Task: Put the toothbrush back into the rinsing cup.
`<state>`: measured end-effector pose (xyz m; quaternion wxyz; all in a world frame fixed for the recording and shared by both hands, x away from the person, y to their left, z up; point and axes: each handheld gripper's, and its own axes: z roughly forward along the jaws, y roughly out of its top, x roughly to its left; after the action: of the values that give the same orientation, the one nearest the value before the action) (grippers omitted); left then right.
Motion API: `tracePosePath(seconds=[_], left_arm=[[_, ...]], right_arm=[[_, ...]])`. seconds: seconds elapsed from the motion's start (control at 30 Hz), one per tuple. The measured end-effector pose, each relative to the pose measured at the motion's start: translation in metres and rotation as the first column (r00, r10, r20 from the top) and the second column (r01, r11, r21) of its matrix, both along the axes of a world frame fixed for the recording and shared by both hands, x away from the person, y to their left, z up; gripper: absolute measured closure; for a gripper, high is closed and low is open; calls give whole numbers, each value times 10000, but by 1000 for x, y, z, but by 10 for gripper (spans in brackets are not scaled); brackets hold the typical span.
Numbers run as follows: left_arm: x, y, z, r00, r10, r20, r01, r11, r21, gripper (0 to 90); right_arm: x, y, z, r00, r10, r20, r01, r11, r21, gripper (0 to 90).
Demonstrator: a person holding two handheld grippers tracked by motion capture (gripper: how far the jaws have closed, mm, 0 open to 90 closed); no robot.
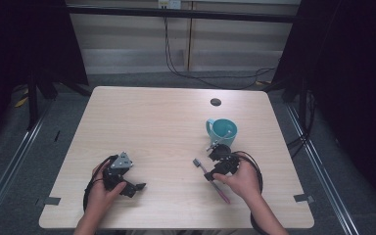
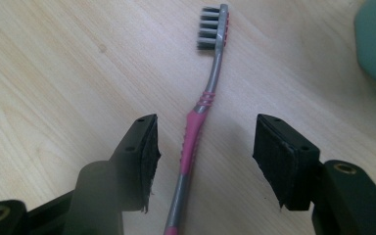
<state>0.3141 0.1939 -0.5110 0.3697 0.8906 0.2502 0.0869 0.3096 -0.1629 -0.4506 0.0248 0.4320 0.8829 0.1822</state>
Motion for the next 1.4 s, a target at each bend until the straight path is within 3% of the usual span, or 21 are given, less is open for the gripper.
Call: tracePosePath(seconds=[0.37,0.63,1.0,1.2,1.4], left_arm=[[0,0,0,10000,-1,0,1,10000,0,0],[0,0,0,10000,-6,2,6,10000,7,0],[0,1,0,10000,-61,27,61,9999,97,0],[0,0,0,10000,-57,13,57,10000,73,0],[0,0,0,10000,-71,15,71,9999,91,0]], right_arm=[[5,10,-7,9993,158,-341,-173,9989,-444,468],[9,16,-13,9984,239,-521,-296,9933,-1113,576],[11,23,-15,9978,448,-480,-516,9871,-1513,693],[14,26,-18,9979,139,-639,-241,9865,-1617,800],[16,26,-17,9969,-338,-715,218,9865,-1624,813]])
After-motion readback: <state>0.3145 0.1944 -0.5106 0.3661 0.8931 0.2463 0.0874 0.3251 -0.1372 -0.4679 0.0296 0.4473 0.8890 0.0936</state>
